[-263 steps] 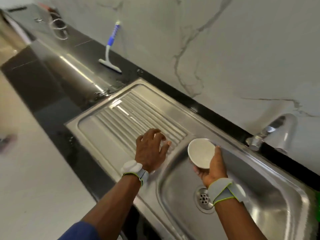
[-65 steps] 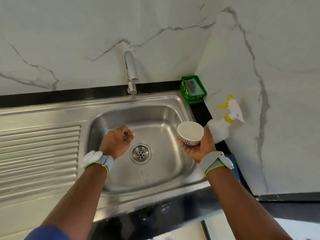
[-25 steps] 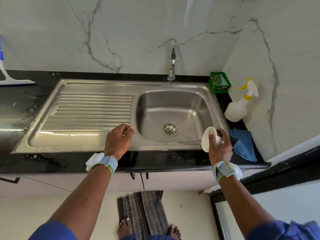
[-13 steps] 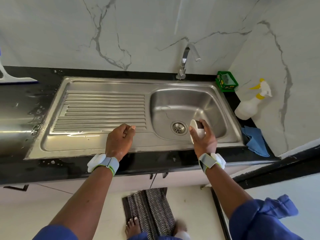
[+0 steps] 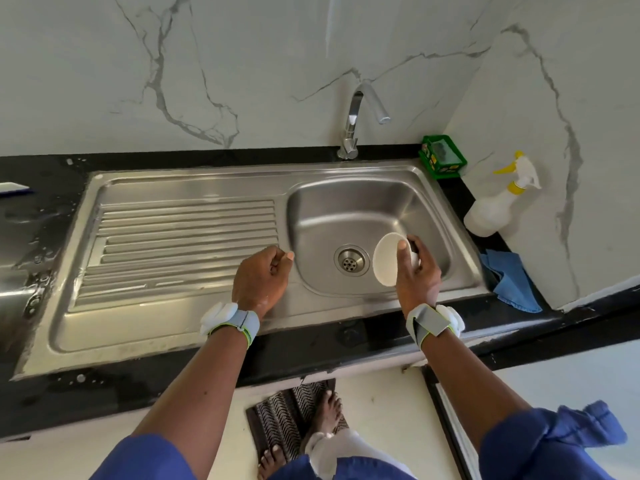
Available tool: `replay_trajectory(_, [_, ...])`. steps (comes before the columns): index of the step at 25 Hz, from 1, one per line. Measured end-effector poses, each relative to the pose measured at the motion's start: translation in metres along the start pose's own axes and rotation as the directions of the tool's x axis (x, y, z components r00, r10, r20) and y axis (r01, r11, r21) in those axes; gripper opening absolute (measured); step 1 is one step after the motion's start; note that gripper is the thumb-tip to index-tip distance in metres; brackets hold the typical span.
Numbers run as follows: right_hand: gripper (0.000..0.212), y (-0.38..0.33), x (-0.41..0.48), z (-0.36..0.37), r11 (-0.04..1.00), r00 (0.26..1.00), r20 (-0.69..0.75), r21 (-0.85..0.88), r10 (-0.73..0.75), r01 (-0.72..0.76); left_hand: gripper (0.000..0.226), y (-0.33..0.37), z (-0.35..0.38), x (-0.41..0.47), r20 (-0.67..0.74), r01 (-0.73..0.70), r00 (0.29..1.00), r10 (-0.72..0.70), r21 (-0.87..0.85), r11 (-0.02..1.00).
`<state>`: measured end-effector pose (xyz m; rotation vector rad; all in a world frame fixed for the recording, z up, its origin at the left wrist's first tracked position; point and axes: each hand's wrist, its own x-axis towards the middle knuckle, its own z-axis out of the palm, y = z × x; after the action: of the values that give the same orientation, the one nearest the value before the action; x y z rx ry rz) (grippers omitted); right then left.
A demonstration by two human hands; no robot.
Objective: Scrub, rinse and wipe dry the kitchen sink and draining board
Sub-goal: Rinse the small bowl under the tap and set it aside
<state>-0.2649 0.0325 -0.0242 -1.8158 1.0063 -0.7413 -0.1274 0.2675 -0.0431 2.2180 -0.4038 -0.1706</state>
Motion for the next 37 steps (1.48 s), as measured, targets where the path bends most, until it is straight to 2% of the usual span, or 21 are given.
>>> replay_trajectory(2, [0.047,-0.007,0.010,0.012,0.971,0.990,-0.004,0.195,0.143,-0.139,0.030,0.010,0.011,0.018,0.016,-0.033,0.999,0.033,0.032,0.999])
replay_trajectory(4, [0.047,-0.018,0.025,0.022,0.856,0.949,0.043,0.422,0.312,-0.301,0.028,0.023,0.024,0.043,0.032,-0.077,0.997,0.075,0.053,0.996])
replay_trajectory(6, [0.049,-0.030,0.039,0.031,0.726,0.904,0.119,0.557,0.411,-0.404,0.027,0.035,0.034,0.068,0.040,-0.099,0.995,0.096,0.076,0.992])
replay_trajectory(9, [0.054,-0.038,0.069,0.044,0.551,0.828,0.237,0.649,0.509,-0.524,0.023,0.054,0.051,0.114,0.047,-0.124,0.992,0.121,0.066,0.990])
replay_trajectory(12, [0.058,-0.048,0.095,0.057,0.332,0.730,0.389,0.703,0.562,-0.630,0.012,0.071,0.065,0.144,0.073,-0.141,0.988,0.138,0.028,0.990])
replay_trajectory(14, [0.059,-0.056,0.115,0.064,0.255,0.684,0.464,0.690,0.563,-0.678,0.014,0.086,0.076,0.170,0.091,-0.157,0.984,0.156,0.011,0.987])
replay_trajectory(18, [0.057,-0.076,0.146,0.077,0.255,0.654,0.509,0.644,0.560,-0.721,0.039,0.115,0.092,0.234,0.198,-0.228,0.956,0.218,0.029,0.973])
replay_trajectory(22, [0.057,-0.093,0.172,0.092,0.205,0.623,0.556,0.633,0.551,-0.747,0.056,0.147,0.106,0.308,0.320,-0.344,0.906,0.276,0.178,0.922])
replay_trajectory(25, [0.056,-0.098,0.188,0.106,0.175,0.617,0.572,0.641,0.541,-0.748,0.036,0.163,0.120,0.346,0.380,-0.389,0.890,0.251,0.349,0.852])
replay_trajectory(26, [0.055,-0.099,0.192,0.111,0.176,0.619,0.570,0.643,0.539,-0.745,0.027,0.164,0.124,0.355,0.380,-0.402,0.888,0.258,0.372,0.836])
replay_trajectory(28, [0.053,-0.099,0.196,0.118,0.192,0.633,0.569,0.645,0.525,-0.740,0.026,0.154,0.130,0.358,0.338,-0.411,0.892,0.301,0.327,0.851])
replay_trajectory(30, [0.050,-0.098,0.198,0.124,0.199,0.636,0.567,0.645,0.524,-0.738,0.031,0.131,0.136,0.352,0.213,-0.323,0.935,0.285,0.176,0.930])
replay_trajectory(32, [0.051,-0.096,0.199,0.128,0.212,0.633,0.561,0.636,0.534,-0.742,0.036,0.105,0.142,0.341,0.088,-0.182,0.981,0.175,0.075,0.980])
replay_trajectory(34, [0.054,-0.094,0.197,0.132,0.233,0.625,0.566,0.613,0.537,-0.755,0.038,0.087,0.143,0.336,0.079,-0.097,0.993,0.090,0.090,0.991])
replay_trajectory(37, [0.056,-0.086,0.197,0.133,0.285,0.635,0.541,0.592,0.552,-0.753,0.038,0.082,0.143,0.340,0.122,-0.087,0.990,0.070,0.140,0.986])
